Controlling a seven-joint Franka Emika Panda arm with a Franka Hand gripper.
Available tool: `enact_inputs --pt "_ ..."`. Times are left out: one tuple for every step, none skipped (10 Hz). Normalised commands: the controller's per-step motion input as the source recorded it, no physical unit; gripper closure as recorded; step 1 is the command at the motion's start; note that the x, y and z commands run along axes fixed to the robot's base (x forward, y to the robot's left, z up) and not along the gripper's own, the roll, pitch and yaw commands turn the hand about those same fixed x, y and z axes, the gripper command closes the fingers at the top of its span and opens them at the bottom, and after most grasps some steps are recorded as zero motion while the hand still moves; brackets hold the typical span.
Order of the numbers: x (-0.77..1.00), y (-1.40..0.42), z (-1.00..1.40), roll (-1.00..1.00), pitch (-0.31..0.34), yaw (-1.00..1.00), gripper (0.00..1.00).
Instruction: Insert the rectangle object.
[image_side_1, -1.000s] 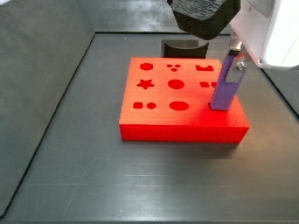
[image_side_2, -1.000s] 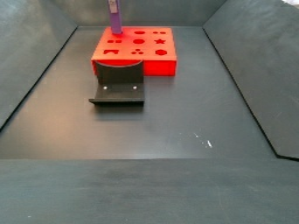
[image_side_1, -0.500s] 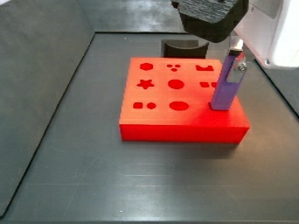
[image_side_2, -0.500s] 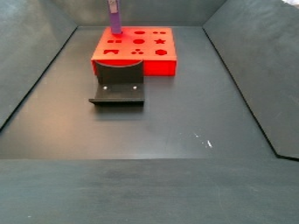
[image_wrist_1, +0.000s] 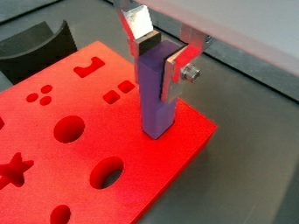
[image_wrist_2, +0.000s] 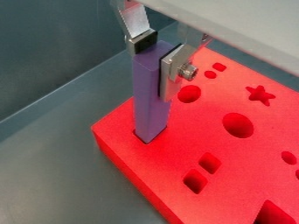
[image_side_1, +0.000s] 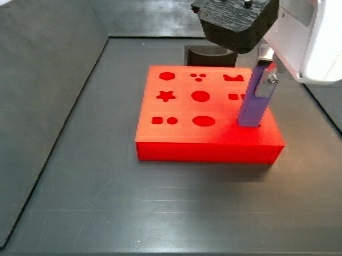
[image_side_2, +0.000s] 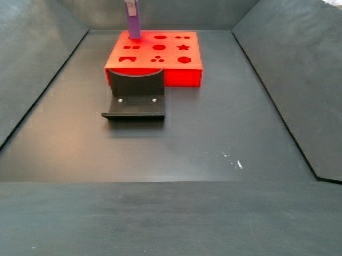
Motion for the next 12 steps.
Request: enact_inputs --pt "0.21 -0.15 -0.05 0.06 0.0 0.0 1.0" --pt "0.35 -0.16 -0.23 0.1 0.0 0.0 1.0" --pt "0.31 -0.12 -0.23 0.09 0.0 0.0 1.0" --pt "0.2 -0.09 -0.23 0.1 0.0 0.0 1.0" --pt "0.15 -0.07 -0.23 0.11 0.0 0.0 1.0" --pt "0.11 -0.05 -0.35 0.12 0.0 0.0 1.0" --pt "0.0 -0.01 -0.48 0.12 0.0 0.0 1.0" --pt "-0.03 0.0 -0.57 0.14 -0.019 0.0 1.0" --pt "-0.23 0.0 -0.72 0.16 -0.004 -0.01 1.0" --pt "-0.23 0.0 -0.75 0.17 0.0 -0.01 1.0" --pt "-0.05 0.0 -0.23 0.08 0.0 0.0 1.0" --pt "0.0 0.0 0.0 0.0 0.0 0.0 1.0"
